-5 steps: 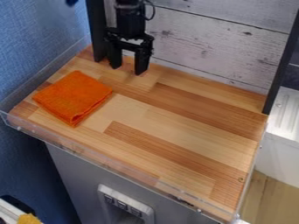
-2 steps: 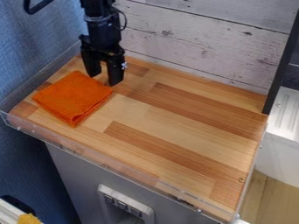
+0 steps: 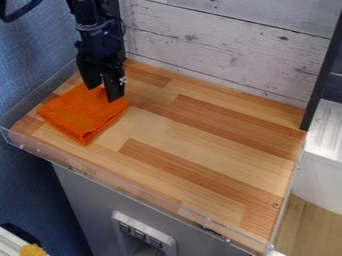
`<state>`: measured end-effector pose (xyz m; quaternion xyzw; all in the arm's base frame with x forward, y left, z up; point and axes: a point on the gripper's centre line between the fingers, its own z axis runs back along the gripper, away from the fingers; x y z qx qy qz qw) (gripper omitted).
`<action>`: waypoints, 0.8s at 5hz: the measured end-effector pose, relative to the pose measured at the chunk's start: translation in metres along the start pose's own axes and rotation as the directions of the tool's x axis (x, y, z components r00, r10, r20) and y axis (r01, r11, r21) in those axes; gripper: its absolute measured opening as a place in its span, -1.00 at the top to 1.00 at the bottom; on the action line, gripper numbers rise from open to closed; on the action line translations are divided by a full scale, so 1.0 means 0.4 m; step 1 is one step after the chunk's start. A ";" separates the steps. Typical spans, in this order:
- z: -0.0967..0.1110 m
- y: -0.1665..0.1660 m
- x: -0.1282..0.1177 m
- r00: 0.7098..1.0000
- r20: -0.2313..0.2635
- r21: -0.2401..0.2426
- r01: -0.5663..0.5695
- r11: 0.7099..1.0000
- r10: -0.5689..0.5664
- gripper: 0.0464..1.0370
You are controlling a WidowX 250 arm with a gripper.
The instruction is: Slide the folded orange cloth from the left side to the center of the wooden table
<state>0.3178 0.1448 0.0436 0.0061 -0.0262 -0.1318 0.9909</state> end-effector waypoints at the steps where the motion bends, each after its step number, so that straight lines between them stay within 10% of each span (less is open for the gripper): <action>1: -0.001 0.010 -0.009 1.000 0.001 -0.001 0.023 1.000 -0.023 -0.82; 4: -0.012 0.032 -0.040 0.998 -0.009 -0.003 0.062 0.998 -0.062 0.78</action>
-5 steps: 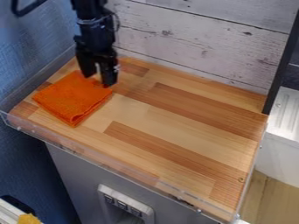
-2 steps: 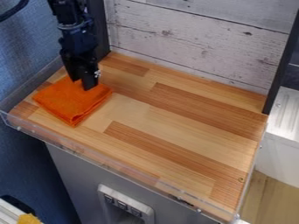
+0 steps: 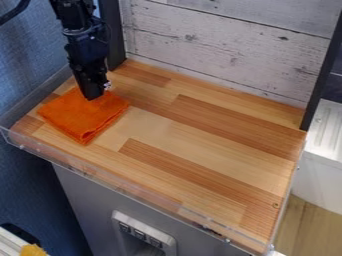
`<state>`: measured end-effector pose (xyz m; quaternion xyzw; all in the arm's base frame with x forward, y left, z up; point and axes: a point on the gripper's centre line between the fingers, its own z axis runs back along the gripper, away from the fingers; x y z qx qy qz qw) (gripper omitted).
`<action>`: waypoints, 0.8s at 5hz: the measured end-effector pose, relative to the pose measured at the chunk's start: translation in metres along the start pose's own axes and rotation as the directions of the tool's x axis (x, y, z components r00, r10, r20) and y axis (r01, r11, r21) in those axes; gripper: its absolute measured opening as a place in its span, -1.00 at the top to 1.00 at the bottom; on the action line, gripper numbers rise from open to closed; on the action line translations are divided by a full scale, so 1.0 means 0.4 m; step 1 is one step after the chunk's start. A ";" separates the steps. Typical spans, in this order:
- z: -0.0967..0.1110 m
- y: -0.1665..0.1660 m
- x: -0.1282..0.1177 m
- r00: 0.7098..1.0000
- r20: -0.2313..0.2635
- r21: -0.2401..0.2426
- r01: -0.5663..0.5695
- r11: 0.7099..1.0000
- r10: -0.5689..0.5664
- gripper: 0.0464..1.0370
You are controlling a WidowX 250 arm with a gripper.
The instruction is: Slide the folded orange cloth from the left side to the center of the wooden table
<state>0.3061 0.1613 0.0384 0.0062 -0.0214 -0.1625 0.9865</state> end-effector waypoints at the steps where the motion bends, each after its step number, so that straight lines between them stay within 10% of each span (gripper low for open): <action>1: -0.026 -0.001 -0.009 1.000 -0.025 -0.016 0.000 1.000 0.000 0.96; 4: -0.065 -0.015 0.003 0.996 -0.066 -0.032 -0.060 0.998 0.058 0.97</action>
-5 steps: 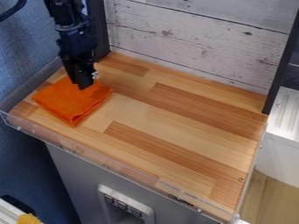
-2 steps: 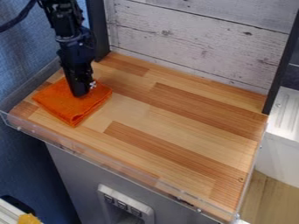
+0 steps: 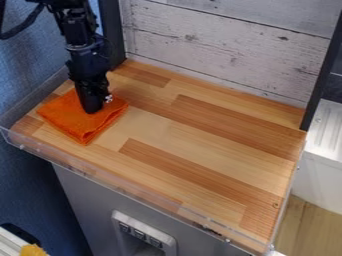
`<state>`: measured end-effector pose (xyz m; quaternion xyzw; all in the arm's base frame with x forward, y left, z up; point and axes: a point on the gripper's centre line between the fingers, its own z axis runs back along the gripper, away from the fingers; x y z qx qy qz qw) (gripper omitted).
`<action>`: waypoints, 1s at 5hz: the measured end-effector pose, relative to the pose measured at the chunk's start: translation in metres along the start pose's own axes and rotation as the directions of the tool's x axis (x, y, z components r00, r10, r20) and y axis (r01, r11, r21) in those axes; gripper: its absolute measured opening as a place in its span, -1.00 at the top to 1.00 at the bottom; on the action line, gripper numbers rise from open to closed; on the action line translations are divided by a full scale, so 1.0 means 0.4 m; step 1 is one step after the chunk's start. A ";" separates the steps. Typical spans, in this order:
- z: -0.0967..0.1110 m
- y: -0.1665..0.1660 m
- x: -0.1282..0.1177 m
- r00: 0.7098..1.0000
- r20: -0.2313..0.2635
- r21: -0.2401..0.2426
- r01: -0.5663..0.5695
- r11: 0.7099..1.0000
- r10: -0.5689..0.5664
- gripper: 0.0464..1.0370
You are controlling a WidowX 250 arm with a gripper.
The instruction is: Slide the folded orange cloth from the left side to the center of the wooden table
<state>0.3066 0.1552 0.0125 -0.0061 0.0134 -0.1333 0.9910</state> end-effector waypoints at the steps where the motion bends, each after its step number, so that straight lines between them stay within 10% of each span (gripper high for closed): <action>1: -0.001 -0.056 0.045 0.999 -0.004 0.003 -0.049 0.999 0.049 0.97; 5: 0.018 -0.323 0.203 0.979 0.012 0.036 -0.206 0.978 0.205 0.97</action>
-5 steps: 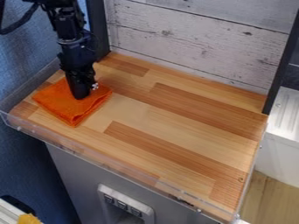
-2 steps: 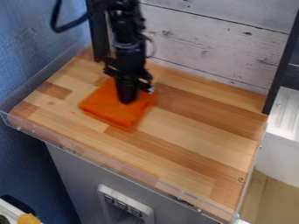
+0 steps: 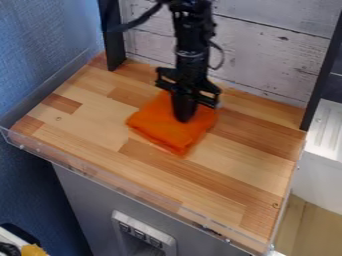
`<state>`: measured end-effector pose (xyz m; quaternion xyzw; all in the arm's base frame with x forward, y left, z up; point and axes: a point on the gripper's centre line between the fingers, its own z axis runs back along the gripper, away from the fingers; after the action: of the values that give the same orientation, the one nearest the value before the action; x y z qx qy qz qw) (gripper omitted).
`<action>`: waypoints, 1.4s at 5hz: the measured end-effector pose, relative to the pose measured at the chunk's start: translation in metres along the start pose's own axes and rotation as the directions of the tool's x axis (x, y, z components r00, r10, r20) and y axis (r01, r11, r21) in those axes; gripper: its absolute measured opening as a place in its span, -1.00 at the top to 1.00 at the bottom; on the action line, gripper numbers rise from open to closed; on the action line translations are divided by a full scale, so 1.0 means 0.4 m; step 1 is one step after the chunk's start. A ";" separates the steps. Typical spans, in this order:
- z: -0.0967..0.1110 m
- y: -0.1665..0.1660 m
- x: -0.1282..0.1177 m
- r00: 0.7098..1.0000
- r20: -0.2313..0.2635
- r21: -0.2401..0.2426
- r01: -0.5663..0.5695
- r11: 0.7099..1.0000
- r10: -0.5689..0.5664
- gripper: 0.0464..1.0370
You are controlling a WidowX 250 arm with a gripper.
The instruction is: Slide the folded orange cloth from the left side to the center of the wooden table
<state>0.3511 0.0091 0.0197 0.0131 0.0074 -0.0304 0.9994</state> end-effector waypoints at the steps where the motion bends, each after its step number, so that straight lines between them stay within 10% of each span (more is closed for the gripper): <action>1: 0.009 -0.053 0.011 1.000 0.011 0.000 -0.018 1.000 0.018 0.97; 4: 0.038 -0.109 0.026 0.998 0.000 -0.025 -0.065 0.998 0.065 0.61; 7: 0.138 -0.105 0.056 0.997 -0.024 -0.015 -0.069 0.998 0.068 -0.92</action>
<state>0.3717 -0.0354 0.0733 0.0056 0.0187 0.0041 0.9998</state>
